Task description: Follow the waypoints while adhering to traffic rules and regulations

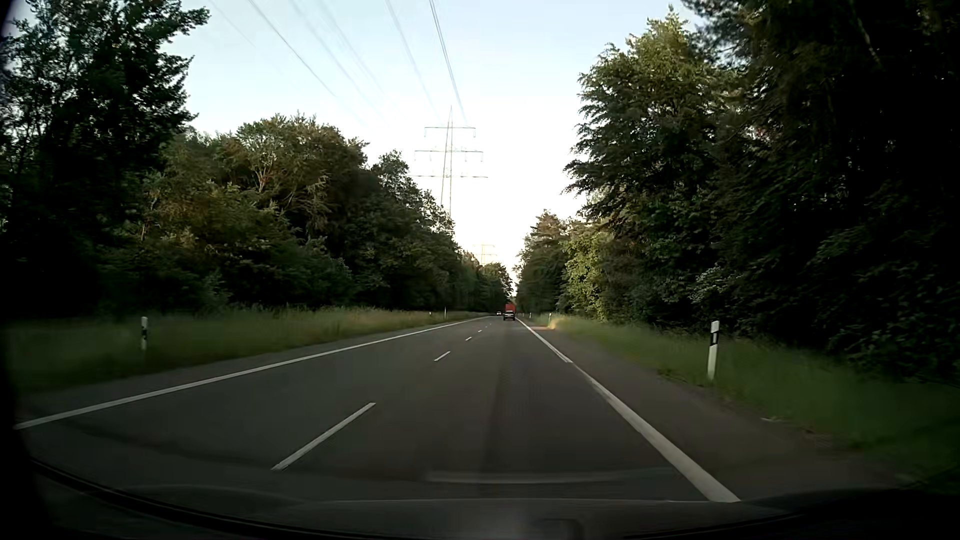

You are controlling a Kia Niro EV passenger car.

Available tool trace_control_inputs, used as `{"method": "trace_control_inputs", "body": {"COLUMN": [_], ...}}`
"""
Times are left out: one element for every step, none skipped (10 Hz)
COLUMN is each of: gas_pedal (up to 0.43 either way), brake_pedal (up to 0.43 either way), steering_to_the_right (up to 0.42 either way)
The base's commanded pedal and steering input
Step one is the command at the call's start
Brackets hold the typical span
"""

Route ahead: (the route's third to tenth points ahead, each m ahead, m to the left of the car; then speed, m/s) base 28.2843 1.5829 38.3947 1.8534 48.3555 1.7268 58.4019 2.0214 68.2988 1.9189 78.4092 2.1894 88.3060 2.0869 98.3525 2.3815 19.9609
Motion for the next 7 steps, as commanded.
{"method": "trace_control_inputs", "body": {"gas_pedal": [0.169, 0.169, 0.169, 0.169, 0.169, 0.169, 0.169], "brake_pedal": [0.018, 0.018, 0.018, 0.018, 0.018, 0.018, 0.024], "steering_to_the_right": [0.001, 0.001, 0.001, 0.001, 0.001, 0.001, 0.001]}}
